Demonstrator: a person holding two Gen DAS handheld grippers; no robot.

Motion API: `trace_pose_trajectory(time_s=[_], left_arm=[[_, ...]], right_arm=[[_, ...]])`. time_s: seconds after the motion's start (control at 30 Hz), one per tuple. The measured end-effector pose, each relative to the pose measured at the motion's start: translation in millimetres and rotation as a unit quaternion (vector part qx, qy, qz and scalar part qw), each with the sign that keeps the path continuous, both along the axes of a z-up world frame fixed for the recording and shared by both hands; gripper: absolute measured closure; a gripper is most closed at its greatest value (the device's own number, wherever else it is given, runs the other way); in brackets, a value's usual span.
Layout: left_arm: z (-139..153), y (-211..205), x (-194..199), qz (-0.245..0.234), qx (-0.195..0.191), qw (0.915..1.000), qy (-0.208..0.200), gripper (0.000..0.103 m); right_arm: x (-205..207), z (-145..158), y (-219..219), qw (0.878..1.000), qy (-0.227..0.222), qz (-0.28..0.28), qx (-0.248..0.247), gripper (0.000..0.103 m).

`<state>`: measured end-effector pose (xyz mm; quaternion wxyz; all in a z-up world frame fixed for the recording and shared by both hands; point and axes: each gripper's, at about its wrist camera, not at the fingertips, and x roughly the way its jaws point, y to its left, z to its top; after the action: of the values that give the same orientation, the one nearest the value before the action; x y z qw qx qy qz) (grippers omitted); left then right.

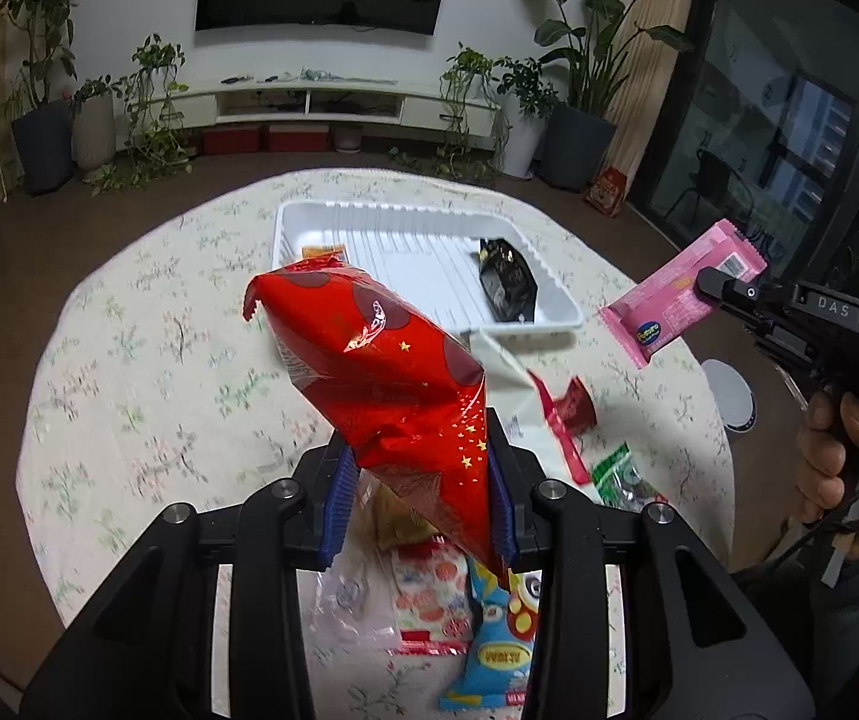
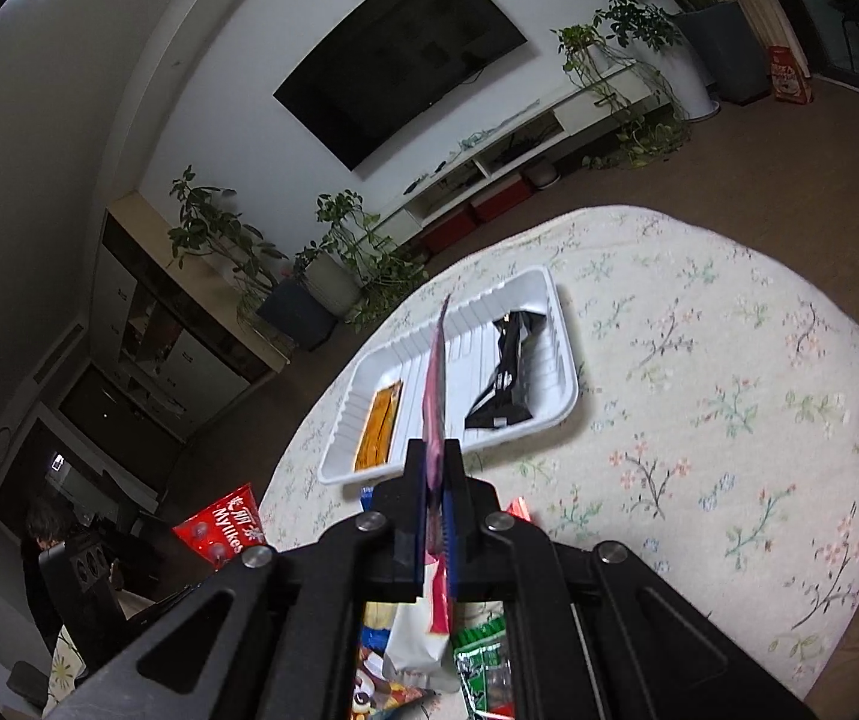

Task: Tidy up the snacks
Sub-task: 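Carry the red packet and pink bar over the white tray with both grippers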

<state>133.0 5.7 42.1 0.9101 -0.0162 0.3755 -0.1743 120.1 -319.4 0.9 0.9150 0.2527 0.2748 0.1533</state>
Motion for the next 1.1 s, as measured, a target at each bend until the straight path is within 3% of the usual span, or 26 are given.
trace_pose_trajectory(time_s=[0.2, 0.37, 0.5, 0.7, 0.87, 1.1], left_arm=[[23, -6, 40, -0.012, 0.029, 0.9994, -0.015, 0.068], [29, -15, 99, -0.025, 0.059, 0.9979, 0.004, 0.068], [22, -29, 140, -0.035, 0.083, 0.9956, 0.022, 0.068], [-17, -59, 192, -0.052, 0.119, 0.9894, 0.064, 0.068], [-40, -69, 210, -0.049, 0.118, 0.9888, 0.077, 0.068], [-51, -74, 220, -0.045, 0.117, 0.9892, 0.077, 0.068]], right_arm=[[24, 32, 9, 0.999, -0.028, 0.012, -0.015, 0.098], [72, 40, 27, 0.999, -0.017, 0.037, -0.023, 0.098], [119, 31, 50, 0.997, 0.016, 0.063, -0.049, 0.098], [175, 1, 73, 0.992, 0.069, 0.082, -0.074, 0.098], [196, -22, 67, 0.990, 0.101, 0.080, -0.057, 0.098], [205, -33, 65, 0.989, 0.113, 0.072, -0.065, 0.098]])
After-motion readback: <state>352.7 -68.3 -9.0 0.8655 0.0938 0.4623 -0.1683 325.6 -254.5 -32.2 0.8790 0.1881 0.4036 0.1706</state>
